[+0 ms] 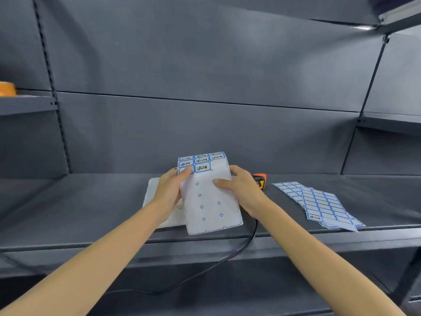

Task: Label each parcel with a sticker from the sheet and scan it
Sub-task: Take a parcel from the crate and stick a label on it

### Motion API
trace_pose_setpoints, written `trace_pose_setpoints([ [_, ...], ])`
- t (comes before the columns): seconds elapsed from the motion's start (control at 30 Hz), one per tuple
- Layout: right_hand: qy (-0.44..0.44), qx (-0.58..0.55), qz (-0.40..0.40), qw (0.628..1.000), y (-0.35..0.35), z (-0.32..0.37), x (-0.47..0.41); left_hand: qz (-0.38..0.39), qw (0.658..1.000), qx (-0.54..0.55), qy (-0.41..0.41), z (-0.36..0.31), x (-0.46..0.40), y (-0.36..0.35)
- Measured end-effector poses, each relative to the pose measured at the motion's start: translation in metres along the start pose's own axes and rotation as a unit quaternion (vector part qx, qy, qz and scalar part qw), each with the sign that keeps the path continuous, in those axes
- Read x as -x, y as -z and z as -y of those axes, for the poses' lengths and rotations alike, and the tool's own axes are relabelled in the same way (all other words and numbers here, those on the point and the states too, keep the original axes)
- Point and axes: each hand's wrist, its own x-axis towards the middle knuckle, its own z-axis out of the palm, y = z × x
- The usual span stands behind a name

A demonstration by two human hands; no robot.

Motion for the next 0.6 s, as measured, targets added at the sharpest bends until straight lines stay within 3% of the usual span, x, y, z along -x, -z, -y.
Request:
trace_pose_setpoints([
  [0.13, 0.025, 0.125, -0.040, 0.991, -0.017, -0.011, 0.001, -0.042, 0.999, -0.013, 0.019, 0.002, 0.000, 0.014],
  [0.23, 0.159, 0.350, -0.061, 0.921, -0.023, -0.019, -0.003, -0.041, 0.999, -0.015, 0.021, 0.005, 0.002, 0.019],
  [0.3, 0.206, 0.426, -0.040, 0.880, -0.029, -0.022, -0.007, -0.042, 0.999, -0.015, 0.021, 0.006, 0.002, 0.019],
  [0.47, 0.238, 0.487, -0.057, 0.838, -0.043, -0.028, -0.016, -0.026, 0.999, 0.001, 0.021, 0.006, 0.002, 0.016],
  [0.6, 0.246, 0.479, -0.077, 0.839, -0.048, -0.028, -0.020, -0.012, 0.999, 0.006, 0.030, 0.005, 0.002, 0.018],
])
